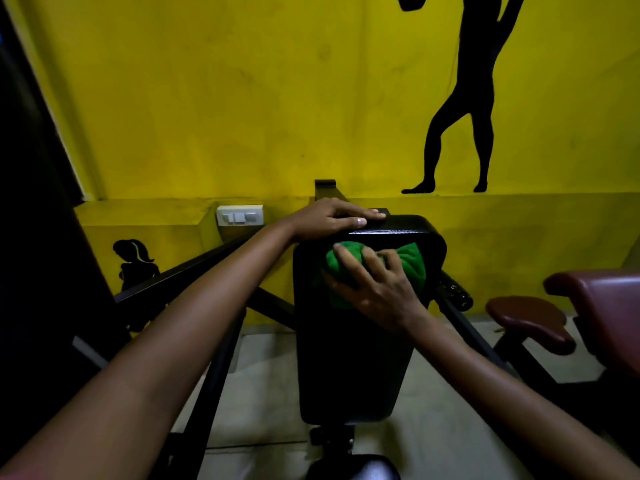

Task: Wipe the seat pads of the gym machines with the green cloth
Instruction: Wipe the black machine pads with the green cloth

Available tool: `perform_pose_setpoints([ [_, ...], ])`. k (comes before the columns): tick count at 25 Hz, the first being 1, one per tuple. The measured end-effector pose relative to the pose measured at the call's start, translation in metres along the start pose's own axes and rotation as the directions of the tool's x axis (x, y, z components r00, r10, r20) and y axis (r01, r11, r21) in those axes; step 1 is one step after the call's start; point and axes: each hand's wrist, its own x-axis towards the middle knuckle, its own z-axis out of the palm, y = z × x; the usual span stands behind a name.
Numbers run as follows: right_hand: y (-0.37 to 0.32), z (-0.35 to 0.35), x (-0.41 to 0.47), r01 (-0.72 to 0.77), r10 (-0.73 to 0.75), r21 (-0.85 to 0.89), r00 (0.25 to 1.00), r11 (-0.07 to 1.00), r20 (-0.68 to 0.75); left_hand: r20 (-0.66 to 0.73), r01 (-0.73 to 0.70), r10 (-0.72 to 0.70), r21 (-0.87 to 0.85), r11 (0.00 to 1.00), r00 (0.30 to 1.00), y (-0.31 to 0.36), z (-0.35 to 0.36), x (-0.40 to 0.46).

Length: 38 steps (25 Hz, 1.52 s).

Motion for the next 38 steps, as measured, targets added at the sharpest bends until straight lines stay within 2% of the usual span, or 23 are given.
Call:
perform_pose_setpoints([
  [2,-0.020,0.010,-0.023,0.071,-0.071,-0.002,0.997,0.997,-0.005,-0.014,-0.017,0.017,0.017,1.000,1.000,0.001,0.000,-0.001],
  [5,-0.034,0.005,-0.029,0.156,-0.159,0.039,0.985,0.987,0.069,-0.010,-0.021,0.021,0.011,1.000,1.000,0.002,-0.001,-0.003],
  [10,-0.021,-0.002,0.023,-0.025,0.026,0.019,1.000,1.000,-0.014,0.064,-0.040,0.040,0.002,0.999,0.997,-0.002,-0.008,0.002],
  [12,-0.045,0.008,0.004,0.064,-0.064,0.023,0.998,0.998,0.013,0.059,-0.056,0.056,0.001,0.998,0.997,-0.004,-0.008,0.002],
  [14,-0.061,0.009,-0.011,0.168,-0.173,0.055,0.980,0.984,0.099,0.054,-0.067,0.067,0.000,0.998,0.996,-0.007,-0.007,0.000],
  [15,-0.058,0.007,-0.007,0.161,-0.168,0.071,0.980,0.984,0.108,0.055,-0.074,0.074,0.008,0.997,0.996,-0.008,-0.007,0.000],
  [19,-0.035,0.002,0.026,-0.007,0.006,0.055,1.000,0.998,0.022,0.056,-0.099,0.097,0.035,0.994,0.994,-0.009,-0.010,0.002],
  [20,-0.040,0.006,0.018,0.007,-0.008,0.053,1.000,0.999,0.019,0.051,-0.113,0.110,0.043,0.993,0.993,-0.010,-0.009,0.002],
  [24,-0.056,0.010,-0.013,0.212,-0.217,0.062,0.972,0.975,0.091,0.002,-0.162,0.163,0.071,0.984,0.987,-0.012,-0.006,-0.002],
  [25,-0.051,0.007,-0.006,0.200,-0.205,0.064,0.974,0.978,0.096,-0.007,-0.176,0.178,0.097,0.980,0.984,-0.012,-0.006,-0.002],
  [28,-0.034,0.005,0.020,-0.025,0.025,0.055,1.000,0.998,0.003,-0.005,-0.198,0.202,0.172,0.965,0.979,-0.011,-0.006,0.000],
  [29,-0.037,0.007,0.015,-0.038,0.039,0.055,0.999,0.998,-0.017,-0.002,-0.201,0.205,0.187,0.962,0.979,-0.011,-0.006,0.000],
  [31,-0.055,0.020,-0.013,0.129,-0.130,0.045,0.992,0.991,0.007,-0.014,-0.199,0.207,0.214,0.956,0.978,-0.009,-0.005,-0.002],
  [33,-0.064,0.022,-0.038,0.322,-0.327,0.059,0.936,0.945,0.127,-0.011,-0.201,0.211,0.263,0.944,0.977,-0.007,-0.004,-0.007],
  [34,-0.059,0.019,-0.040,0.356,-0.363,0.071,0.916,0.932,0.169,-0.001,-0.208,0.219,0.314,0.926,0.976,-0.007,-0.003,-0.010],
  [35,-0.050,0.015,-0.036,0.343,-0.350,0.070,0.920,0.937,0.175,0.015,-0.223,0.236,0.384,0.896,0.972,-0.006,-0.002,-0.014],
  [38,-0.027,0.011,-0.022,0.177,-0.177,0.014,0.982,0.984,0.063,0.071,-0.320,0.343,0.574,0.754,0.937,-0.006,0.004,-0.021],
])
